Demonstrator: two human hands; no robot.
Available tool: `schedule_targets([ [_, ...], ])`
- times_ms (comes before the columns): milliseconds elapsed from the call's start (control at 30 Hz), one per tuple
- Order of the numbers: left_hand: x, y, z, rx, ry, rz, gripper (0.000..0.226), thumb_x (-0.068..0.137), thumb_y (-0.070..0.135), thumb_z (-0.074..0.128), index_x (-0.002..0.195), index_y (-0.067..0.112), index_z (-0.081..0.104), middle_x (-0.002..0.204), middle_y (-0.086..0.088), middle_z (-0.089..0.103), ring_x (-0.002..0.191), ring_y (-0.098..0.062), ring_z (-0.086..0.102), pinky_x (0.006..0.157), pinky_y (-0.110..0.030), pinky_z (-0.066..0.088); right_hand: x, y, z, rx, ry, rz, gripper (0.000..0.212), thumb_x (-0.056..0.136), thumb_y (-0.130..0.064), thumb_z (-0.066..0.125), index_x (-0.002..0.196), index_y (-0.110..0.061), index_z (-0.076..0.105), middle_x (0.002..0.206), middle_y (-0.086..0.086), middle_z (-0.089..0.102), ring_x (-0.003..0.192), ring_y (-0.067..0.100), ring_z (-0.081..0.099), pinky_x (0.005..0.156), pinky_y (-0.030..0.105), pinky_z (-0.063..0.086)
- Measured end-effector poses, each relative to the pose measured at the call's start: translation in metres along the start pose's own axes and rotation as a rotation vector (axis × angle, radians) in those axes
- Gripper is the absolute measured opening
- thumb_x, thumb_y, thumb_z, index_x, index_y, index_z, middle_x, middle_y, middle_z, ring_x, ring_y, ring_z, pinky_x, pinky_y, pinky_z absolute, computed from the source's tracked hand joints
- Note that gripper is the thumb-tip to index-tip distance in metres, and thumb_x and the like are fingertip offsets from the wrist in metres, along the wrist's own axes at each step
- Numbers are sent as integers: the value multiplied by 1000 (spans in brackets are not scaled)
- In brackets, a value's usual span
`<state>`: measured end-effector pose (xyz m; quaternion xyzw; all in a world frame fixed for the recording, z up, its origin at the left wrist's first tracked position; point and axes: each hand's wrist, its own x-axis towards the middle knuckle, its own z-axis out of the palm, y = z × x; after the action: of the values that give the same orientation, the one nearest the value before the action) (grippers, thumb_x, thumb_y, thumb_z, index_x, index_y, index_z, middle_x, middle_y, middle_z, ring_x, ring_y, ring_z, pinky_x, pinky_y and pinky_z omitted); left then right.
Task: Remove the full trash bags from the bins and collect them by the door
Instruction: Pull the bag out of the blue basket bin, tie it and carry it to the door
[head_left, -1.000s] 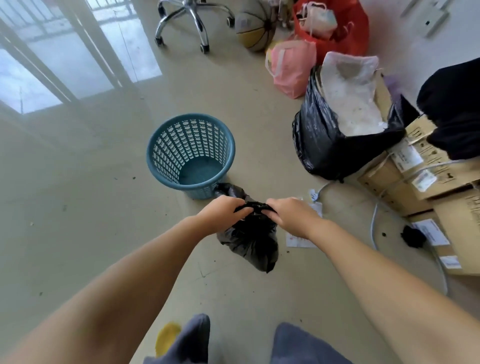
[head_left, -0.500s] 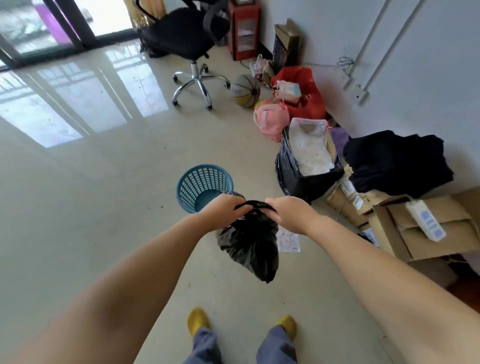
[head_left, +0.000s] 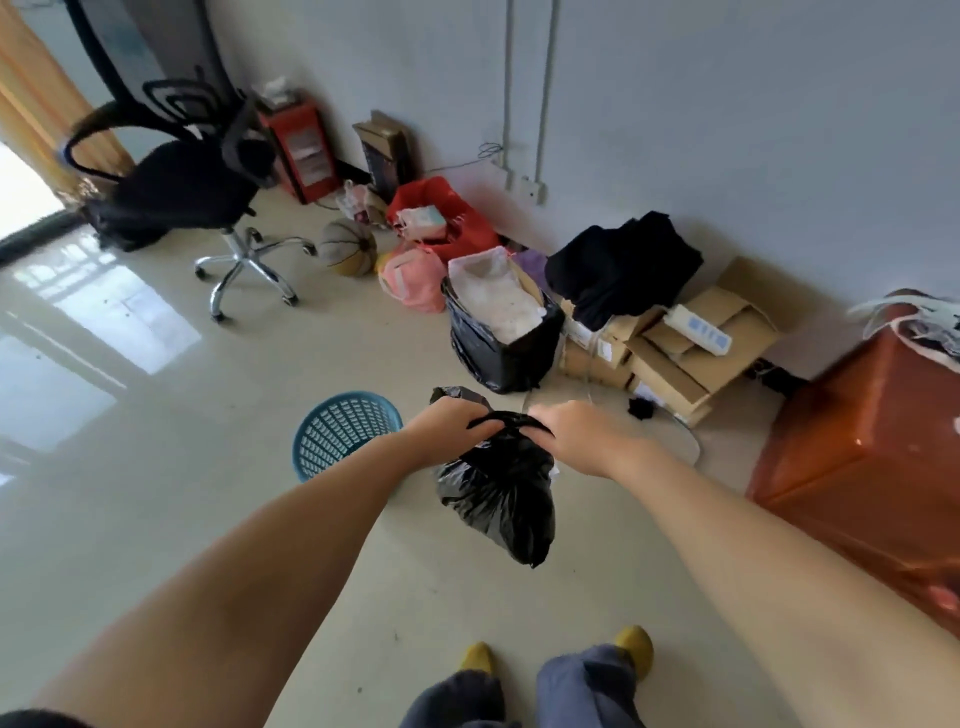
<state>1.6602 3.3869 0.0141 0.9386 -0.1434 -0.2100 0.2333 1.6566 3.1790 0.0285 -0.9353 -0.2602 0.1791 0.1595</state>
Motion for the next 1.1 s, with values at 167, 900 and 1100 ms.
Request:
schedule_targets([
  [167, 20, 61, 32, 77, -144, 173, 38, 95, 43, 43, 62, 25, 45, 58, 5, 46, 54, -12, 45, 55, -31, 35, -83, 28, 10, 45, 83, 192, 31, 99, -42, 34, 104, -18, 53, 93, 8, 65, 84, 28, 60, 60, 34, 37],
  [900, -101, 569, 373, 401, -636, 1011, 29, 97, 41, 41, 75, 25, 50, 63, 11, 50, 58, -6, 47, 52, -25, 32, -690, 135, 125, 178, 366, 1035, 29, 98, -36, 37, 78, -16, 40, 58, -3, 41, 52, 20, 43, 45, 30, 25],
  [1100, -141, 700, 468, 513, -745, 1216, 43, 98, 43, 36, 92, 8, 61, 76, -5, 59, 68, -20, 52, 54, -25, 34, -829, 158, 158, 204, 465, 1255, 30, 97, -38, 38, 77, -15, 41, 58, -2, 43, 54, 23, 46, 45, 31, 25],
])
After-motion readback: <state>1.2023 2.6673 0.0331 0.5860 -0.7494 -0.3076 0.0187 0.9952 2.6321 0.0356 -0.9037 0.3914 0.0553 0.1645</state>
